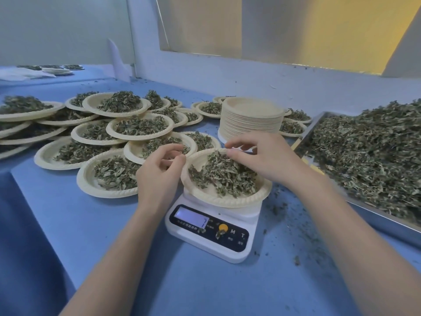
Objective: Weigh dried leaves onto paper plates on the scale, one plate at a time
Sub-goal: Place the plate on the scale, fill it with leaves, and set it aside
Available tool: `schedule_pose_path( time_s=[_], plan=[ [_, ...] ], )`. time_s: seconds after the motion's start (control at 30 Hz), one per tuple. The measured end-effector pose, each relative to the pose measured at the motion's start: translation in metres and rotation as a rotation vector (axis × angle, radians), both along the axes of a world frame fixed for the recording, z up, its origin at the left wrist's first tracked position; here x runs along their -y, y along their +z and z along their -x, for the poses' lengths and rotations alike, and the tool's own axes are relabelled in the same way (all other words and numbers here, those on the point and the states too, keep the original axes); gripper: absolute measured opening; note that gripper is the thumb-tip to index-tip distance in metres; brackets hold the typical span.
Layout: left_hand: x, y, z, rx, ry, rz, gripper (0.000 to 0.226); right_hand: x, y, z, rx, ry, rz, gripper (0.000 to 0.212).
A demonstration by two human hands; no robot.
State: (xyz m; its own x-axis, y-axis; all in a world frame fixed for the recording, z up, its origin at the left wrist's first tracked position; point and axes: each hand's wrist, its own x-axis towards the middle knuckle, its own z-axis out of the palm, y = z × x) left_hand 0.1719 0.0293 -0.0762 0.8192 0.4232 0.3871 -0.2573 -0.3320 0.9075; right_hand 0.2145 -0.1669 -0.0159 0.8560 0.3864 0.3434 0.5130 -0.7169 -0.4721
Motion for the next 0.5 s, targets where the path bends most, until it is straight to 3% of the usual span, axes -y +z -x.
schedule_pose_path(
  time_s=[0.13, 0.17, 0.27, 0.33, 0.5],
  plan=[
    [-0.001, -0.001, 0.000, -0.033, -0.020, -0.027, 0.020, 0.003, 0.003, 0.004, -0.018, -0.016, 0.019, 0.026],
    [-0.002, -0.001, -0.001, -0.064, -0.032, -0.035, 0.020, 0.007, 0.005, 0.005, -0.060, -0.025, 0.039, 0.041],
    [-0.002, -0.005, -0.003, -0.154, -0.076, -0.059, 0.028, 0.027, 0.015, 0.006, -0.356, 0.008, 0.215, 0.113],
    [0.000, -0.008, -0.004, -0.173, -0.092, -0.073, 0.033, 0.040, 0.018, 0.007, -0.521, 0.058, 0.323, 0.138],
    [0.004, -0.011, -0.006, -0.193, -0.055, -0.159, 0.032, 0.045, 0.012, 0.003, -0.534, 0.094, 0.361, 0.138]
  ],
)
